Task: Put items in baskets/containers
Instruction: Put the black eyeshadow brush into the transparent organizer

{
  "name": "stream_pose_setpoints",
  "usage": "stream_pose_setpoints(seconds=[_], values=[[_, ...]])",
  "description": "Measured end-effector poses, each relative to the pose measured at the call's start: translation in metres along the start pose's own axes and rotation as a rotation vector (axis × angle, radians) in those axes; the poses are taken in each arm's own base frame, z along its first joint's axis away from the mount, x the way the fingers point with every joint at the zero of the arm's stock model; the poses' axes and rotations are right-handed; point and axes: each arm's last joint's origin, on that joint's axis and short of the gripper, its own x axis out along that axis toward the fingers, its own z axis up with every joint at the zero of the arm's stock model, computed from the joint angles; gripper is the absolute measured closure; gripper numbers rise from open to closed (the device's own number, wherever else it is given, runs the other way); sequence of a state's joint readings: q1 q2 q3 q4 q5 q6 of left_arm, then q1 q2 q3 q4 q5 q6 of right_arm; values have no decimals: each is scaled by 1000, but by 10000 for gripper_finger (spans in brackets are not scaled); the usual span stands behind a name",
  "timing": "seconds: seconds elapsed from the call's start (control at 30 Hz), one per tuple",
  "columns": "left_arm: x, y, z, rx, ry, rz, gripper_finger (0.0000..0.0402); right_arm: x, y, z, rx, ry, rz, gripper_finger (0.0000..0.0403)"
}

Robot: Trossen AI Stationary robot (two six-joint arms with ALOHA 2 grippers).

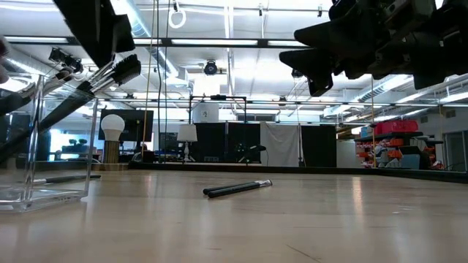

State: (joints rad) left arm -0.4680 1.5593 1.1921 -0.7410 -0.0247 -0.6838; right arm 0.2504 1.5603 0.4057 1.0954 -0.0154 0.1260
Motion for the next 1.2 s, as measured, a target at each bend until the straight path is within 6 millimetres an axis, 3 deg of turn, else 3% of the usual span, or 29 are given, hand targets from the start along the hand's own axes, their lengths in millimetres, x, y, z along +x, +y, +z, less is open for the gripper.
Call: stream_pose_setpoints(seconds=[0.2,0.4,0.5,0.63,0.87,1.0,1.2], values=[[-32,25,6,-61,75,36,169,0,0,-2,-3,16,-2,206],[-50,62,-2,-170,139,299,170,0,0,-3,-3,29,-3,206],[-39,84,-9,-240,217,352,184,0,0,-4,-3,37,-4,206],[-10,112,-25,-291,301,324,205,0,0,-4,-3,42,-5,206],[37,154,-52,-447,230,296,220,0,0,-4,-6,43,-5,206],[49,166,-62,-539,171,319,220,0,0,-4,-12,43,-5,206],[53,168,-65,-572,118,330,225,0,0,-4,-7,43,-5,206]])
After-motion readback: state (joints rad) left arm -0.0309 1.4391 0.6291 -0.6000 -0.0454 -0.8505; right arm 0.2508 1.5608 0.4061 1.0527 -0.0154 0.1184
